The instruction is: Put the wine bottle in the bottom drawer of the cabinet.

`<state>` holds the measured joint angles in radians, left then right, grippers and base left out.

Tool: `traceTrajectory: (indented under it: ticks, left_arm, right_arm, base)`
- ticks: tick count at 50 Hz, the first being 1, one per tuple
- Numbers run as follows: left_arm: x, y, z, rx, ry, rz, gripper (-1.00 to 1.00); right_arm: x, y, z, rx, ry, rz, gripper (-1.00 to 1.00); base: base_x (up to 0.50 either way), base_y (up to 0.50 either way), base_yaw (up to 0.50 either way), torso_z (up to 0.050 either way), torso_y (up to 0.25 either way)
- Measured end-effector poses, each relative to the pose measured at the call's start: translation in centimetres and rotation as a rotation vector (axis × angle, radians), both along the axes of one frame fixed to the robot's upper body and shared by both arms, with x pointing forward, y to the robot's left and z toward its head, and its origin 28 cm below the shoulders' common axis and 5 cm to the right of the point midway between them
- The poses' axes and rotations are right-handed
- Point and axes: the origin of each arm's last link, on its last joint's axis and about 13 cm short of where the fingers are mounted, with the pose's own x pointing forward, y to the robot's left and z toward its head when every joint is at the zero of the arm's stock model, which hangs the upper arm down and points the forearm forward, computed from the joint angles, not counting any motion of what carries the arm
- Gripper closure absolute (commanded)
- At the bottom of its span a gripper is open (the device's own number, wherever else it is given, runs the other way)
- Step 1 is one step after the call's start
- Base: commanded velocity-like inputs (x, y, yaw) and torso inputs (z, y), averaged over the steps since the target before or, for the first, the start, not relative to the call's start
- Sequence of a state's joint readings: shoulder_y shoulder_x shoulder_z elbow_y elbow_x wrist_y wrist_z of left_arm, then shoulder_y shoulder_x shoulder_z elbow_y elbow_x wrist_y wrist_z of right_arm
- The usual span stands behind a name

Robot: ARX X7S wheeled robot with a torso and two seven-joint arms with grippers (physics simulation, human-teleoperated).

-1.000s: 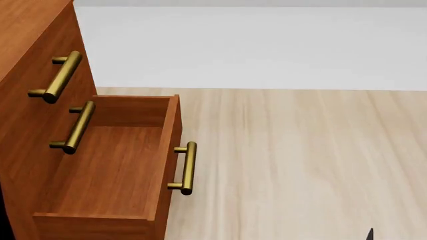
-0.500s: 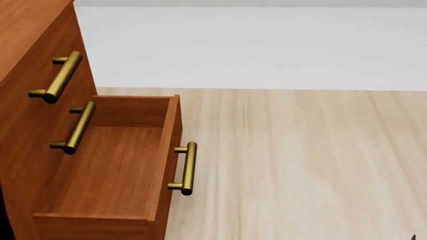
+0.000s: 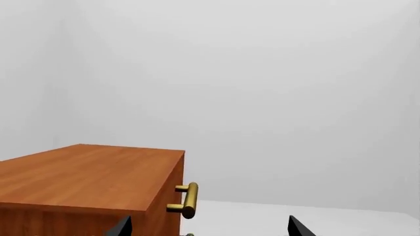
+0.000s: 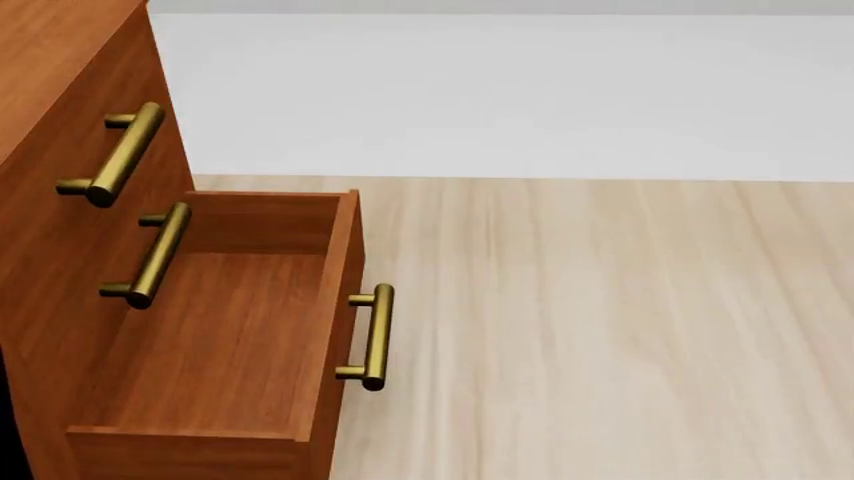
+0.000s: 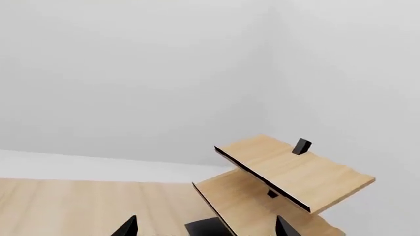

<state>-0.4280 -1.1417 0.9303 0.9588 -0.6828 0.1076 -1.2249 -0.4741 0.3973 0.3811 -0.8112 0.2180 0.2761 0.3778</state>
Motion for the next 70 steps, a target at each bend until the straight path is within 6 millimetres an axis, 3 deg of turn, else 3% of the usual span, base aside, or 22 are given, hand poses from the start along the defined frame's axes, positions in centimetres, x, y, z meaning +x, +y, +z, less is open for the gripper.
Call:
traceTrajectory:
  ticks: [70]
  left_arm:
    - [0.3,0.1,-0.3,0.003,0.014,0.01,-1.0]
  right_arm:
    - [0.1,-4.4,-0.7,0.116,0.035,-0.143,-1.0]
  base:
    - [0.0,0.0,0.0,0.0,0.0]
